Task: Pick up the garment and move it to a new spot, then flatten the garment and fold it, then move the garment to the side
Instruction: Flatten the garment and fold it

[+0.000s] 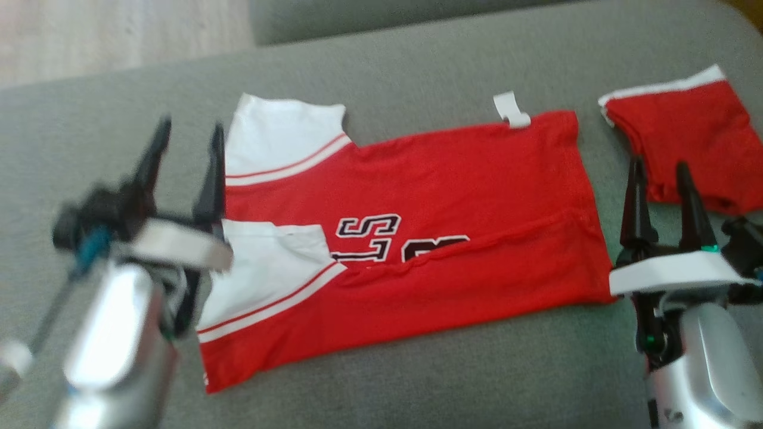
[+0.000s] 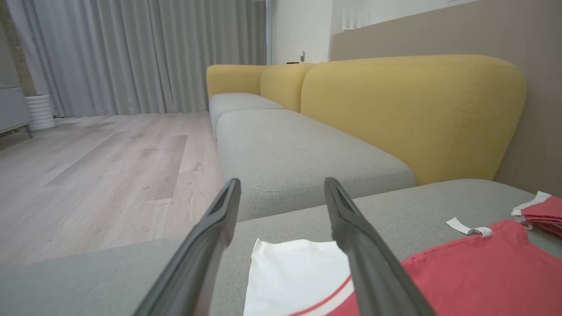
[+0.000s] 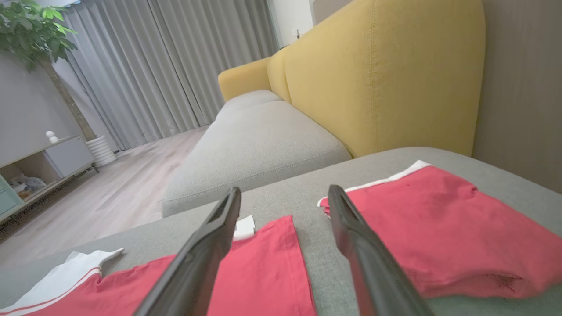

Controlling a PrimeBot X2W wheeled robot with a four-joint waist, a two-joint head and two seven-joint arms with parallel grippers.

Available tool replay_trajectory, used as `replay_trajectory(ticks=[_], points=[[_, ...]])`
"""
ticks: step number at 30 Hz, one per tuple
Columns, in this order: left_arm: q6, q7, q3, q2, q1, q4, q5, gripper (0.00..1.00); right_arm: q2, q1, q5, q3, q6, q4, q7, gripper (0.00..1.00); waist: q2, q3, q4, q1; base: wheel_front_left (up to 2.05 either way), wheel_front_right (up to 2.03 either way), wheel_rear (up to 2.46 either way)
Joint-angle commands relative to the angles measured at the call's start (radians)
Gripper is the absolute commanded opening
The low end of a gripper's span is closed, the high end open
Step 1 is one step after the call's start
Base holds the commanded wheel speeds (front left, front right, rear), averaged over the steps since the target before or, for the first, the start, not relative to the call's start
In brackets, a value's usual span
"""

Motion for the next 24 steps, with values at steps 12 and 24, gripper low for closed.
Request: replay_trajectory(ticks=[12,24], points=[[-0.081,0.412,-0.126,0.21,-0.454,0.233,-0.067,1.0,-0.008,-0.118,0.03,0.109,0.002,-0.1,-0.042,1.0,0.0,0.21,-0.119,-0.0002,0.0,0.0,0.0],[-0.082,0.614,-0.298,0.348,-0.645,0.419,-0.24,1.0,-0.008,-0.147,0.074,0.128,0.002,-0.079,-0.061,1.0,0.0,0.3,-0.164,-0.0002,0.0,0.0,0.0]])
